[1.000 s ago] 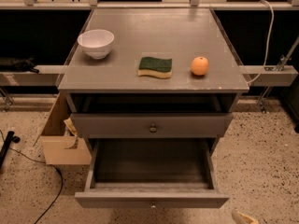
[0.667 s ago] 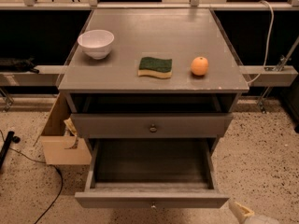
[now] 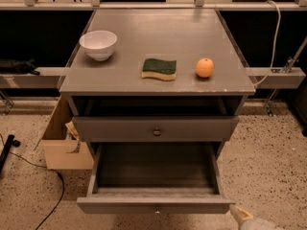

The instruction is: Close middle drawer

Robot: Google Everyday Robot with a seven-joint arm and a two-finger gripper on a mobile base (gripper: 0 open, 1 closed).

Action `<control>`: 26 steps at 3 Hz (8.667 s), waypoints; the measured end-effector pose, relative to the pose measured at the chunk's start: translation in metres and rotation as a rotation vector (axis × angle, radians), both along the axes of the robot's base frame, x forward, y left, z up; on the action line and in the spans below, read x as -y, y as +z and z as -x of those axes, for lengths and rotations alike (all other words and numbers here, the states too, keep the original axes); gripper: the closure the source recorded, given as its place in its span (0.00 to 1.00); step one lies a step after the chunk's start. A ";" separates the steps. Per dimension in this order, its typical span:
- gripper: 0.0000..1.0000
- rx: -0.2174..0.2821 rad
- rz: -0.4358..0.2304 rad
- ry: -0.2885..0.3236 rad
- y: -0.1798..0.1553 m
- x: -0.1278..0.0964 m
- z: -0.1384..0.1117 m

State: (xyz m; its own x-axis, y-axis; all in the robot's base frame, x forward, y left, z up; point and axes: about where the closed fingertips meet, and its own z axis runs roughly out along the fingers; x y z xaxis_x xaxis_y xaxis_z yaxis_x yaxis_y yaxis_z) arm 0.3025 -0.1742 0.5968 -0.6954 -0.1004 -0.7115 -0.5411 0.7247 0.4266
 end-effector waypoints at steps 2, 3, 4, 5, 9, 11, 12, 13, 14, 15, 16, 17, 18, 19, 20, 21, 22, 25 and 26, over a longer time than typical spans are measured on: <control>0.00 0.024 0.028 0.032 -0.007 -0.030 -0.024; 0.00 -0.014 0.024 0.049 -0.018 -0.033 -0.017; 0.00 -0.057 0.053 0.063 -0.046 -0.035 -0.013; 0.00 -0.092 0.105 0.061 -0.074 -0.037 -0.024; 0.38 -0.089 0.173 0.059 -0.091 -0.049 -0.058; 0.84 0.007 0.394 0.132 -0.104 -0.050 -0.054; 1.00 0.034 0.445 0.114 -0.107 -0.045 -0.061; 1.00 0.035 0.445 0.114 -0.107 -0.045 -0.061; 1.00 -0.012 0.455 0.080 -0.114 -0.057 -0.051; 1.00 -0.037 0.503 0.029 -0.123 -0.061 -0.042; 1.00 -0.032 0.511 0.017 -0.123 -0.057 -0.044; 1.00 -0.053 0.516 0.058 -0.135 -0.075 -0.035; 1.00 -0.076 0.543 0.115 -0.159 -0.097 -0.028; 1.00 -0.074 0.550 0.128 -0.163 -0.103 -0.029; 1.00 -0.070 0.560 0.131 -0.163 -0.103 -0.028; 1.00 -0.054 0.597 0.121 -0.166 -0.100 -0.040; 1.00 -0.031 0.629 0.103 -0.167 -0.101 -0.064; 0.60 -0.027 0.634 0.101 -0.167 -0.101 -0.067; 0.37 -0.027 0.634 0.101 -0.167 -0.101 -0.067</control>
Offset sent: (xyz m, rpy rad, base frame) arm 0.0358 0.0471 -0.0092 -0.0406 -0.0389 0.0533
